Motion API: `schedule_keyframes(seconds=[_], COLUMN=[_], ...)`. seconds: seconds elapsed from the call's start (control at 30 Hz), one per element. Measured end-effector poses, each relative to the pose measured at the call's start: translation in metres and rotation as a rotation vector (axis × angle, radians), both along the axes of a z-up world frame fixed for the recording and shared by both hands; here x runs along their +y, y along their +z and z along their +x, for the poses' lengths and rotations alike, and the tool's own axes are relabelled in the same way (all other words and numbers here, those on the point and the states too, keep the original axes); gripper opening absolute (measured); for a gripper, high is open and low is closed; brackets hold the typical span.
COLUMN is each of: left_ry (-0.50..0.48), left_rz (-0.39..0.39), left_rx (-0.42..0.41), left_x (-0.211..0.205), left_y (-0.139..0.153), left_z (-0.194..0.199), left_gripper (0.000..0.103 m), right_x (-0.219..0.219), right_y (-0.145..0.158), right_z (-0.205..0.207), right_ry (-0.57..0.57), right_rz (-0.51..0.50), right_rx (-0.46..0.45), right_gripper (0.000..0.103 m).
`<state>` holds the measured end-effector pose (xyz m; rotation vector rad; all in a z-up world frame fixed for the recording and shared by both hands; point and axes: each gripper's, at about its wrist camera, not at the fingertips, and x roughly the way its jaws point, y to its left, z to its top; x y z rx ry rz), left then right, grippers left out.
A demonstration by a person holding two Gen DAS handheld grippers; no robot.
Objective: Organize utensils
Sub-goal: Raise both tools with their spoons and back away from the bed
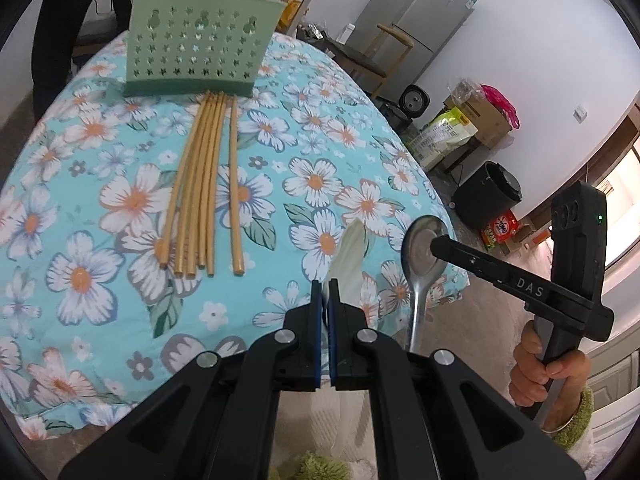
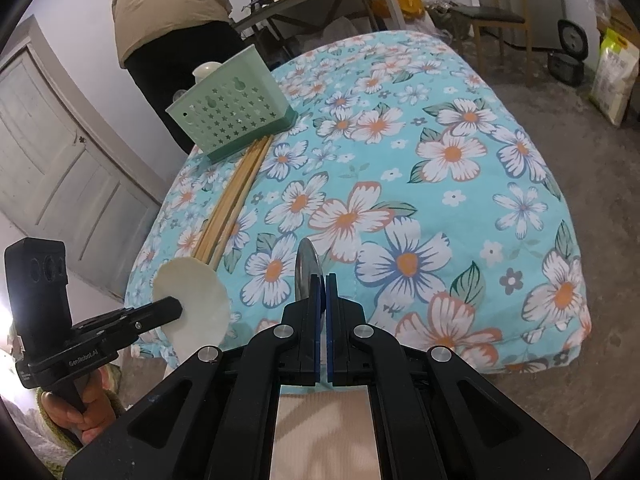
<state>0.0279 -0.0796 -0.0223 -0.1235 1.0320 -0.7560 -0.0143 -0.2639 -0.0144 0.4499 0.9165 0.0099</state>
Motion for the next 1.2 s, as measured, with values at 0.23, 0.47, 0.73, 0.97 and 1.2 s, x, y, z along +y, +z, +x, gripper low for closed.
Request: schedule_keyframes(seconds=[0.23,0.47,0.73,0.97,1.2], left_ry=[0.026,0.046,0.041,0.038,0.036], left_rz=[0.057,0.112,0.139,0.139,0.125], left_rx=[-0.070,-0.095,-0.115,-0.108,-0.105], left_x=[0.006,0.006,0.003,0.002,0.006], left_y=[0.012,0.014,0.016,0.013,0.011], left_z=[-0.013,-0.018,-0.024,-0.025,-0.023], left_gripper=[0.002,0.002,0.002,0.002,0.002], right_x=[0.012,0.019,0.022,0.021,0.022], right_y=[0.002,0.001,0.002,0.006,0.009], right_z=[-0.006,-0.008,-0.010,-0.013,-0.013], right_ry=[0.021,0.044,0.054,0.057,0.067], right_rz=[0.015,0.032,0.048,0.053,0.071], right_rx=[-0.019,-0.027,-0.042,-0.056,-0.071], right_gripper=[0.000,0.000,0.000,0.000,0.000])
